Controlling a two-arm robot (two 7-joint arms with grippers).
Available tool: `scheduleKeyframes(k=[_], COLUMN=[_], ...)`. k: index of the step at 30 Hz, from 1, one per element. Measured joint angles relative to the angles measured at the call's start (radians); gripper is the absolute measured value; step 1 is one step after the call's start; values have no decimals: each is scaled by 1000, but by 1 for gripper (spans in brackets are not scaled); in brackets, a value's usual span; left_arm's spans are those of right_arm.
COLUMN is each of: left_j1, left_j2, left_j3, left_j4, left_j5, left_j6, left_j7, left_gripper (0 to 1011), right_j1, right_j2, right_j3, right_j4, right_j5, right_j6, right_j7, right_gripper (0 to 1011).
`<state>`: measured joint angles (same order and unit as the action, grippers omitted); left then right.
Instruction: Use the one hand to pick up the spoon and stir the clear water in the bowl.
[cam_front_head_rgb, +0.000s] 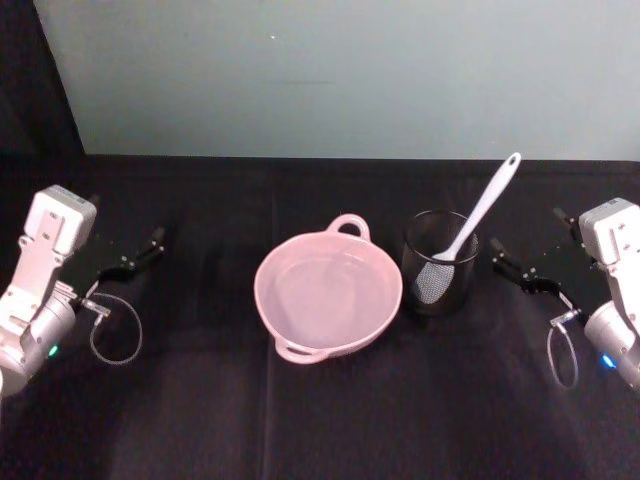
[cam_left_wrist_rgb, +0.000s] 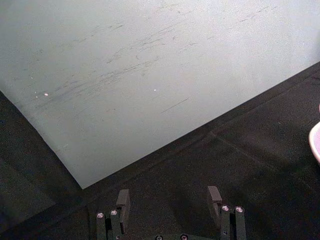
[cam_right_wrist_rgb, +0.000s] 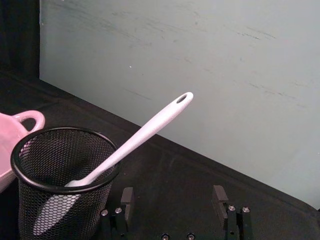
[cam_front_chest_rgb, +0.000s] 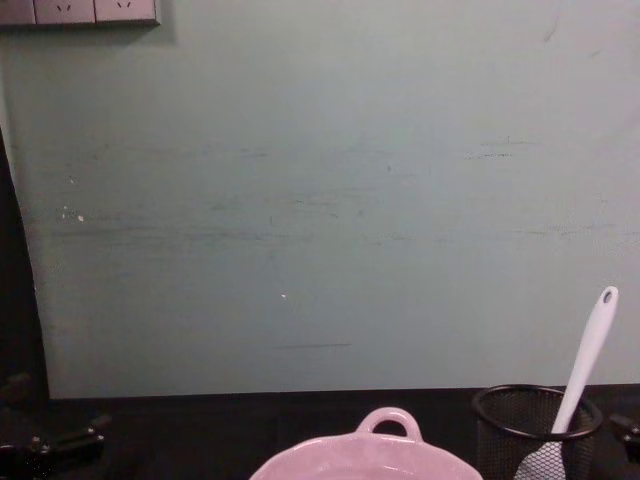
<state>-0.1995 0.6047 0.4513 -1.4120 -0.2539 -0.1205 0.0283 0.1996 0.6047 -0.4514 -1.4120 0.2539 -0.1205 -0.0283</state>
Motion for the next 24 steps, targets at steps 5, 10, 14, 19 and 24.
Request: scheduleKeyframes(k=[5, 10, 14, 19, 24], left_j1=[0, 0, 0, 0, 0], left_j2=[0, 0, 0, 0, 0], left_j3=[0, 0, 0, 0, 0], left_j4=[0, 0, 0, 0, 0], left_j5=[0, 0, 0, 0, 0], left_j6=[0, 0, 0, 0, 0], left_j7=[0, 0, 0, 0, 0], left_gripper=[1011, 1010, 1011, 1011, 1011], right_j1=[-14, -67, -127, -195, -219], right_j2=[16, 48, 74, 84, 56], right_j3=[21, 75, 142, 243, 308], right_j4=[-18, -81, -141, -219, -256], right_j5=[-10, 23, 128, 352, 540], right_j6=[3, 32, 32, 59, 146], right_j7=[-3, -6, 50, 183, 267], right_gripper=[1003, 1003, 1003, 1003, 1003])
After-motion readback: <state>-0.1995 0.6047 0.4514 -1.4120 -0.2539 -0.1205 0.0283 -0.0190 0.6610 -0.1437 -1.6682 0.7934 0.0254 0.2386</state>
